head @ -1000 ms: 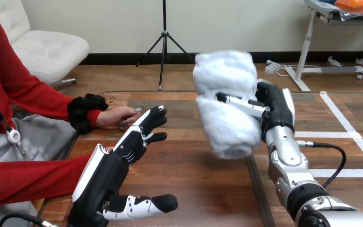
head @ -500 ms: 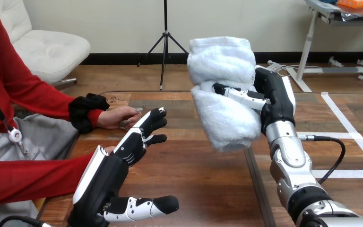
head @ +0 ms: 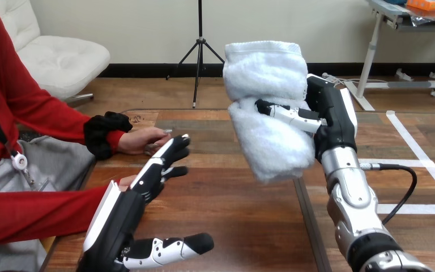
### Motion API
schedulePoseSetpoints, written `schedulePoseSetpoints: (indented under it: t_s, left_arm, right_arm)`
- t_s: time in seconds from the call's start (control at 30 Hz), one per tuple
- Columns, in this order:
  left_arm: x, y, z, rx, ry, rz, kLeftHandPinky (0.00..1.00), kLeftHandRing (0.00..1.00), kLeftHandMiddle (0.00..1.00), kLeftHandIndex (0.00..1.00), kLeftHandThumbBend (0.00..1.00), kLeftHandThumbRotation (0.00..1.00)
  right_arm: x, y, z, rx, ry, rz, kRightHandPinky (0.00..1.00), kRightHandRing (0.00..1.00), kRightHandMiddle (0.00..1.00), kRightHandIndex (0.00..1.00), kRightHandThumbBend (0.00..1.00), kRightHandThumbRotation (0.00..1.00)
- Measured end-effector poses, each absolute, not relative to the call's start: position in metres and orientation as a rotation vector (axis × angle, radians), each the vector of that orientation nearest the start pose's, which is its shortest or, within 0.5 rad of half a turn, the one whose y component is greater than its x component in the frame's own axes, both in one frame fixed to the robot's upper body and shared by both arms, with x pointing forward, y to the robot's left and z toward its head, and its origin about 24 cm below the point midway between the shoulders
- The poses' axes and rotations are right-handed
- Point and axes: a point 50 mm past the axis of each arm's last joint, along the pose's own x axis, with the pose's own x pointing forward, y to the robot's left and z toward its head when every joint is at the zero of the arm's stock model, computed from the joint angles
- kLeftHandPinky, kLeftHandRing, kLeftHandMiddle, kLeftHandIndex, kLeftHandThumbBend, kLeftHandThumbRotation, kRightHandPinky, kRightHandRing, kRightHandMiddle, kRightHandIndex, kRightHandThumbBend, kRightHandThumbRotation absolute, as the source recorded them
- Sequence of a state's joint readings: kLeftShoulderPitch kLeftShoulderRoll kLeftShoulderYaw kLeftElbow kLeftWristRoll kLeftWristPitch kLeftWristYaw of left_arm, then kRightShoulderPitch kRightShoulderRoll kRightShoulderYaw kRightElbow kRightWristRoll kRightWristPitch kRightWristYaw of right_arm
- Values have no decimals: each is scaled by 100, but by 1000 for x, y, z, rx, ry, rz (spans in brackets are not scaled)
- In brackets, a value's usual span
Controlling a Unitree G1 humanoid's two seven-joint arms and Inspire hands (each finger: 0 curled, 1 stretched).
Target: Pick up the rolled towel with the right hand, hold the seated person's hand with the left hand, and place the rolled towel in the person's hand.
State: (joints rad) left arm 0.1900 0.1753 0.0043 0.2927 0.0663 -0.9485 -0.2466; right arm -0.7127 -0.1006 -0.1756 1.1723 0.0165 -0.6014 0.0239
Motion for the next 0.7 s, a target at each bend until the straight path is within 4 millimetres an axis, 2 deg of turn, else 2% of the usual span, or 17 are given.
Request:
schedulePoseSetpoints:
  t_s: [0.23,0.7]
  left_arm:
    - [182,177,24,410,-394,-255,87,92,93,93,100,52]
    - [182,187,32,669,-373,-163,88,92,93,93,100,49]
  right_arm:
    - [350,-162,45,-16,-153,32,35,37,44,39,72,0]
    - [336,-168,33,-28,-166,59,34,37,42,39,76,0]
